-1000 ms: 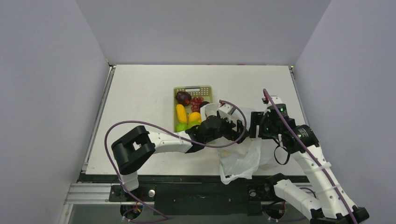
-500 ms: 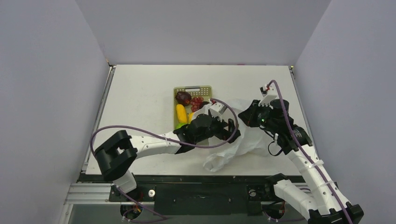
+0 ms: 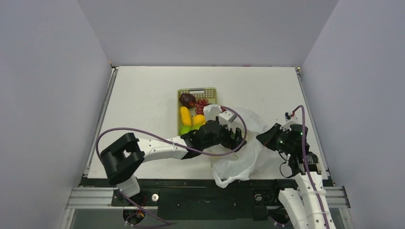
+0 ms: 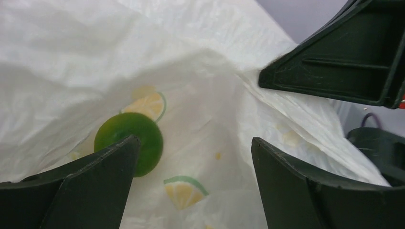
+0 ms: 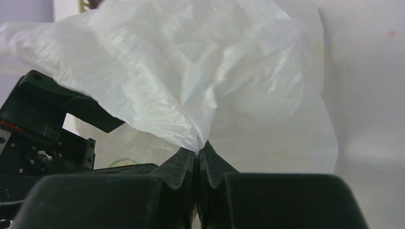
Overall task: Take the fake fruits out of the plastic bag
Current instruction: Adjust the plastic bag at the center of the board.
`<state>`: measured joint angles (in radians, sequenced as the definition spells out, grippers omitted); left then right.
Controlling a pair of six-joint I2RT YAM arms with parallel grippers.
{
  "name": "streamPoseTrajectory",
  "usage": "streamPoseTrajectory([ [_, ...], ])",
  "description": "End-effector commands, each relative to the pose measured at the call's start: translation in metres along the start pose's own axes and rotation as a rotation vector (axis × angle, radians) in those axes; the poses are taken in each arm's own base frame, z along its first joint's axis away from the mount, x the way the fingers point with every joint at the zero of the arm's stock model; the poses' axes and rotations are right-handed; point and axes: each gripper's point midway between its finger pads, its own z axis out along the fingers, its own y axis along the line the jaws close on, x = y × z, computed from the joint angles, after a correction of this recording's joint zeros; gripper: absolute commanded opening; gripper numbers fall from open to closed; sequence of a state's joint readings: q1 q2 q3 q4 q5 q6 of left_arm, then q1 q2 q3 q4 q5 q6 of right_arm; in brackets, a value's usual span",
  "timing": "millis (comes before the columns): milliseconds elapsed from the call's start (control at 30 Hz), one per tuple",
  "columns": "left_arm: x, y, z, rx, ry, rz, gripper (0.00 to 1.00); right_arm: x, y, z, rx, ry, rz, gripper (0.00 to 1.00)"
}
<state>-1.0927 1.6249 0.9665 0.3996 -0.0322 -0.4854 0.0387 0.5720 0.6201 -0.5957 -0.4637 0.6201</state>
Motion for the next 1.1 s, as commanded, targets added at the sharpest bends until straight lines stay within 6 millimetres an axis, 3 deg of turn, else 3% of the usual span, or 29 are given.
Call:
streamPoseTrajectory([
  [0,0.002,0.0,0.019,0.0,-0.003,0.031,0.84,0.015,-0.017,0.004,0.039,0.071,0.033,0.0],
  [167,0.013,0.004,0.033,-0.007,0.028,0.056,0.82,0.02,-0.028,0.001,0.099,0.114,0.025,0.0],
  [267,0.016,0.011,0.038,-0.032,0.031,0.071,0.87,0.025,-0.032,0.003,0.104,0.127,0.033,0.0],
  [400,0.016,0.021,0.05,-0.083,0.028,0.106,0.95,0.027,-0.029,0.002,0.087,0.132,0.032,0.0],
  [567,0.016,0.035,0.069,-0.145,0.008,0.157,0.97,0.026,-0.025,0.001,0.07,0.132,0.033,0.0],
  [667,0.034,0.041,0.082,-0.165,0.053,0.174,0.97,0.025,-0.023,0.001,0.065,0.133,0.032,0.0],
  [900,0.078,0.046,0.08,-0.186,0.121,0.201,0.97,0.023,-0.02,0.001,0.049,0.135,0.026,0.0],
  [1067,0.104,0.06,0.092,-0.219,0.159,0.212,0.97,0.025,-0.021,0.0,0.047,0.127,0.026,0.0],
])
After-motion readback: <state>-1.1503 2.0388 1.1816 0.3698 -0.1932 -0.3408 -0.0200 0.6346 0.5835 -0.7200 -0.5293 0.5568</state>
